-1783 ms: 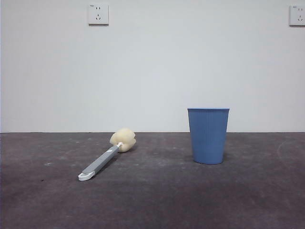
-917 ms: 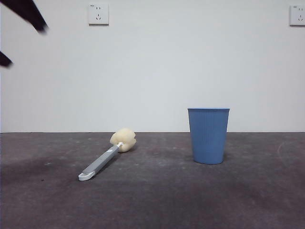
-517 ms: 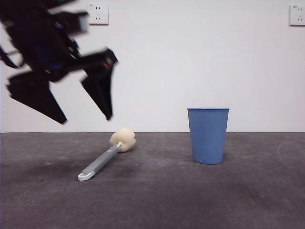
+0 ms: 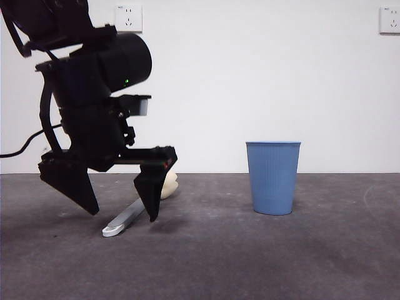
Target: Pick up the cup brush,pick up the cup,insert the brush into the cup,clean the cup,put the cup brush back,put the cup back to the fixed position on the table
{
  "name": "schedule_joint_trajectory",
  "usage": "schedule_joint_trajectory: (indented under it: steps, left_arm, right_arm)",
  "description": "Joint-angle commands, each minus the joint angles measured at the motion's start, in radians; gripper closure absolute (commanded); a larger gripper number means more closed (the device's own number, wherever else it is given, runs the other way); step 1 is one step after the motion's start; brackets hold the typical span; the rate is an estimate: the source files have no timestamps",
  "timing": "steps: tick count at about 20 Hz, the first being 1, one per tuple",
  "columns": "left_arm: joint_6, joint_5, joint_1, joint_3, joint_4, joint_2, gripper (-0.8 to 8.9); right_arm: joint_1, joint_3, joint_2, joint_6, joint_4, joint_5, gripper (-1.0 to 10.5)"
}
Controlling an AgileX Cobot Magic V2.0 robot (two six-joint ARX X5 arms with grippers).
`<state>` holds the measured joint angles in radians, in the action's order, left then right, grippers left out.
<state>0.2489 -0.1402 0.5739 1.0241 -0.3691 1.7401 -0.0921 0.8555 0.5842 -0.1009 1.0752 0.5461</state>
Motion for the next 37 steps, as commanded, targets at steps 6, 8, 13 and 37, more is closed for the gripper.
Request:
schedule_joint_trajectory:
  steps: [6, 8, 13, 37]
  left_arm:
    - [0.018, 0.003, 0.009, -0.002, -0.006, 0.019, 5.98]
    - [0.026, 0.032, 0.009, -0.002, -0.018, 0.026, 6.37]
    - [0.043, 0.067, 0.016, -0.002, -0.043, 0.045, 7.86]
    - [-0.094, 0.064, 0.009, -0.002, -0.391, -0.67, 8.22]
  right_arm:
    - [-0.002, 0.004, 0.0, 0.007, -0.007, -0.002, 3.5]
    - [-0.002, 0.004, 0.0, 0.007, -0.007, -0.001, 3.5]
    - [-0.002, 0.004, 0.0, 0.017, -0.007, -0.001, 3.5]
    - [-0.189, -0.163, 0.307, 0.126, -0.608, -0.158, 3.5]
